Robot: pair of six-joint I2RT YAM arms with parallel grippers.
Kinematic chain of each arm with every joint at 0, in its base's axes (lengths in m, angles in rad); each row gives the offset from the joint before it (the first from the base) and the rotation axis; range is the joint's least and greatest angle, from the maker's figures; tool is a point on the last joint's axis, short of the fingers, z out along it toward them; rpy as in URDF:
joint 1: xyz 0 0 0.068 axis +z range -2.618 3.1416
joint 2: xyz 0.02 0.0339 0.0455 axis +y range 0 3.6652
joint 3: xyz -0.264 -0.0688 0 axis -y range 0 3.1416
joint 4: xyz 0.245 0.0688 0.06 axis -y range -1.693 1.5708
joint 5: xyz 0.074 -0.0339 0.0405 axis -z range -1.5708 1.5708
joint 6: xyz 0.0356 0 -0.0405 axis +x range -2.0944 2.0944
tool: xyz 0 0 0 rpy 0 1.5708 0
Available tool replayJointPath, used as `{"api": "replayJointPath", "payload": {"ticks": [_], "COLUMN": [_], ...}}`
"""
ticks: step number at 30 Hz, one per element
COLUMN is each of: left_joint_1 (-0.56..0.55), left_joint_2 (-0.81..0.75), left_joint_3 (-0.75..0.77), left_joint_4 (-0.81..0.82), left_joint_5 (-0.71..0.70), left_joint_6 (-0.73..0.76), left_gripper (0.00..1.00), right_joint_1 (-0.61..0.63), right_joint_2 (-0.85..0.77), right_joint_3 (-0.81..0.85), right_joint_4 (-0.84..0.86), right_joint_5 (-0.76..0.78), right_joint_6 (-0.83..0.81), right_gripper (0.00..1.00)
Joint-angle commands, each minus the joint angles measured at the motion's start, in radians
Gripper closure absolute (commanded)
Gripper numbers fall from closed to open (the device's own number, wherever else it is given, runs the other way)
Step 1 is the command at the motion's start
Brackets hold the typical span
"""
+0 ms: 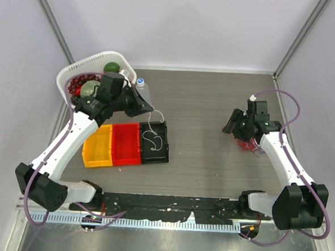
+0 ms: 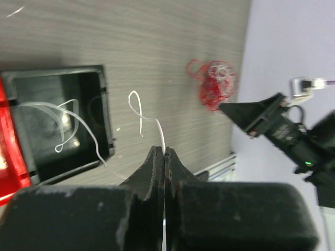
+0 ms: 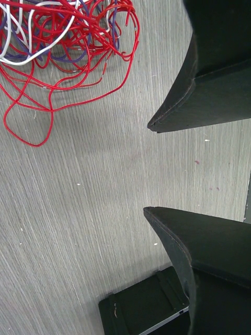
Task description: Untangle the cables
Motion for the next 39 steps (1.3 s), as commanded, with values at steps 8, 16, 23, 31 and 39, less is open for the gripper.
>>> {"api": "replayJointPath", "payload": {"ticks": [8, 16, 23, 31, 39], "left_joint_1": [-0.035, -0.055, -0.071, -0.071, -0.069], "left_joint_2": [0.138, 0.322, 0.367, 0.295, 0.194], "left_joint_3": [-0.087, -0.127, -0.126, -0.109, -0.032], "left_joint_4": [-0.084, -0.027, 0.011, -0.024, -0.179], "left_joint_5": [-0.084, -0.109, -0.066, -0.06, -0.136], "left_joint_6": [0.124, 0.162, 0.207, 0.247, 0.389], "left_gripper": [1.0, 1.0, 0.8, 0.42, 0.27], "right_joint_1": [0.003, 0.004, 0.006, 0.006, 0.003], "right_joint_2": [0.007, 0.009, 0.027, 0.07, 0.161], "right_joint_3": [0.024, 0.041, 0.046, 0.069, 0.196], "right_joint_4": [0.015, -0.009, -0.017, -0.028, -0.103], "right_joint_5": [0.006, 0.003, -0.008, -0.007, 0.072], "right_joint_6": [-0.011, -0.009, -0.011, -0.012, -0.005], "right_gripper": [0.36, 0.36, 0.36, 0.36, 0.36]}}
